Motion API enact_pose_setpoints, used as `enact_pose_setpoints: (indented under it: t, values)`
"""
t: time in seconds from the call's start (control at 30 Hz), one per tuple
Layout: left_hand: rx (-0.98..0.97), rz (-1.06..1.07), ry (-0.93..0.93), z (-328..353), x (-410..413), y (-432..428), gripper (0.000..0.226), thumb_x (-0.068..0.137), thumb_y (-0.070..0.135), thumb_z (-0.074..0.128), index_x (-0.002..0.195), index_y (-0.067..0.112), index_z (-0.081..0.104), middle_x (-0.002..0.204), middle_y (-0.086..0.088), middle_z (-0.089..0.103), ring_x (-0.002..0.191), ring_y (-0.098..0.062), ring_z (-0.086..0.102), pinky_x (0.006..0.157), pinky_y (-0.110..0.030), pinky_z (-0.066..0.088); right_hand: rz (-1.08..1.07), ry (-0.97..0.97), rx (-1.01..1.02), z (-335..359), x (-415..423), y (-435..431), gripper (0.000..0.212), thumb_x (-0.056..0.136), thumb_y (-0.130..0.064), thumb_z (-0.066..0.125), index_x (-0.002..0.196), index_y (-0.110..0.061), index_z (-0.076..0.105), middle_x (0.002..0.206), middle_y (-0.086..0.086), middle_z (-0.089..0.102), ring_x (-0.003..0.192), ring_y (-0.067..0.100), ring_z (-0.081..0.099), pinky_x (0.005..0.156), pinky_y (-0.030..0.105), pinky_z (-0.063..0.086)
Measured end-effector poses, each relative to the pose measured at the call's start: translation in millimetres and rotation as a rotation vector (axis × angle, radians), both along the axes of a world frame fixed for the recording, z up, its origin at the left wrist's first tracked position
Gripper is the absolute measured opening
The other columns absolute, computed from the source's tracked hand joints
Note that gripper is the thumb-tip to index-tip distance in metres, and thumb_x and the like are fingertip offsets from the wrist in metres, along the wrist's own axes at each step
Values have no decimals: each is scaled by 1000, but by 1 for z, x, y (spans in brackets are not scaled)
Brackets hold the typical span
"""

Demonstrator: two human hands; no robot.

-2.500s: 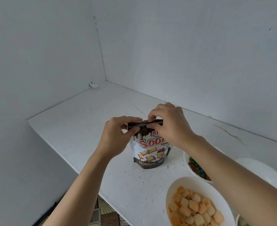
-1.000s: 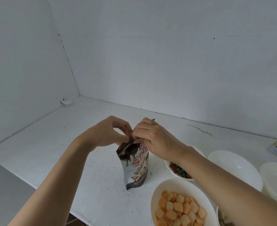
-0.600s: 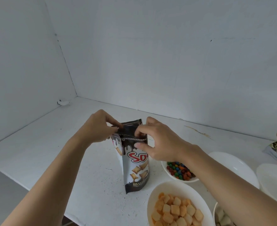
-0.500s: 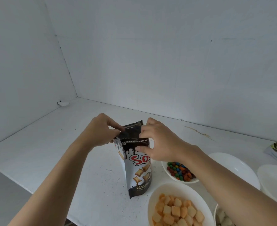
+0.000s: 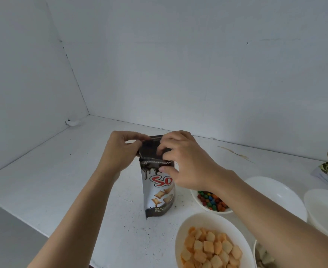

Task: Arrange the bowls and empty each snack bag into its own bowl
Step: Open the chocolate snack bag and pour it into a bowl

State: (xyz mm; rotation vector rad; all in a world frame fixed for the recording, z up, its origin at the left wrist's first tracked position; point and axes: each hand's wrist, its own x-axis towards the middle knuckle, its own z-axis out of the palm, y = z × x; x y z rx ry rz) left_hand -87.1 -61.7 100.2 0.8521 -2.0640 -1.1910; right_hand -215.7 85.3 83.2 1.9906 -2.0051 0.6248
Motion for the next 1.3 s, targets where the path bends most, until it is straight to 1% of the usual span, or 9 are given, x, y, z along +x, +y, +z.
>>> enact_pose_setpoints:
  t: [0.17, 0.33, 0.4, 0.53, 0.6, 0.7, 0.93, 1.07, 1.3]
  values:
    - [308, -163, 322, 10, 5, 0, 39, 103, 48, 46, 124, 23, 67, 121, -3, 71, 96, -24, 69, 90, -40, 55, -148, -212, -293, 3, -7, 2, 11, 91, -19, 69, 82, -12, 70, 81, -5, 65, 79, 13, 59, 85, 28, 48]
    - [92, -267, 59, -28, -6, 19, 37, 93, 58, 57, 122, 36, 63, 111, 11, 74, 100, -12, 73, 78, -25, 60, -283, -563, -449, 18, -22, 20, 24, 97, -25, 64, 79, -10, 65, 73, -4, 67, 67, 11, 64, 56, 25, 51]
    - [92, -199, 45, -52, -14, 27, 36, 90, 57, 64, 123, 44, 59, 118, 10, 69, 107, -12, 70, 82, -29, 59, -332, -763, -485, 20, -33, 30, 27, 97, -24, 65, 78, -5, 65, 71, 2, 69, 67, 16, 67, 58, 32, 53]
    - [374, -177, 26, -67, -32, 46, 44, 86, 62, 65, 127, 51, 55, 136, 0, 57, 123, -19, 58, 90, -32, 52, -346, -976, -569, 26, -53, 59, 33, 97, -22, 66, 79, 5, 60, 75, 22, 67, 71, 37, 69, 61, 48, 55]
    - [547, -266, 80, -66, -42, 58, 44, 86, 56, 63, 129, 52, 52, 130, -2, 64, 118, -23, 64, 101, -46, 51, -358, -1018, -588, 28, -60, 77, 33, 97, -22, 66, 84, 8, 62, 80, 25, 67, 75, 38, 69, 61, 43, 57]
    - [738, -377, 180, -59, -56, 74, 44, 89, 44, 59, 131, 53, 50, 132, -3, 63, 115, -31, 68, 97, -54, 55, -379, -1047, -598, 31, -69, 100, 30, 98, -23, 64, 92, 6, 66, 87, 24, 71, 79, 35, 72, 70, 45, 60]
    - [747, -385, 350, -57, -90, 122, 36, 103, 27, 51, 132, 49, 50, 133, 5, 65, 118, -30, 68, 97, -61, 52, -439, -1121, -629, 31, -101, 153, 7, 96, -22, 67, 99, -16, 66, 85, -2, 76, 79, 15, 75, 65, 32, 60]
    - [597, -331, 356, -51, -97, 139, 32, 104, 22, 51, 129, 42, 51, 132, 4, 64, 112, -28, 70, 88, -56, 57, -410, -1215, -614, 21, -119, 179, 36, 93, -10, 69, 117, -27, 48, 94, 5, 78, 82, 25, 76, 71, 43, 63]
    - [403, -286, 284, -35, -86, 152, 37, 90, 30, 64, 125, 31, 51, 127, -11, 59, 111, -35, 66, 78, -50, 61, -438, -1382, -503, -7, -136, 206, 19, 82, -19, 82, 100, -19, 75, 95, 3, 78, 82, 16, 77, 60, 21, 57]
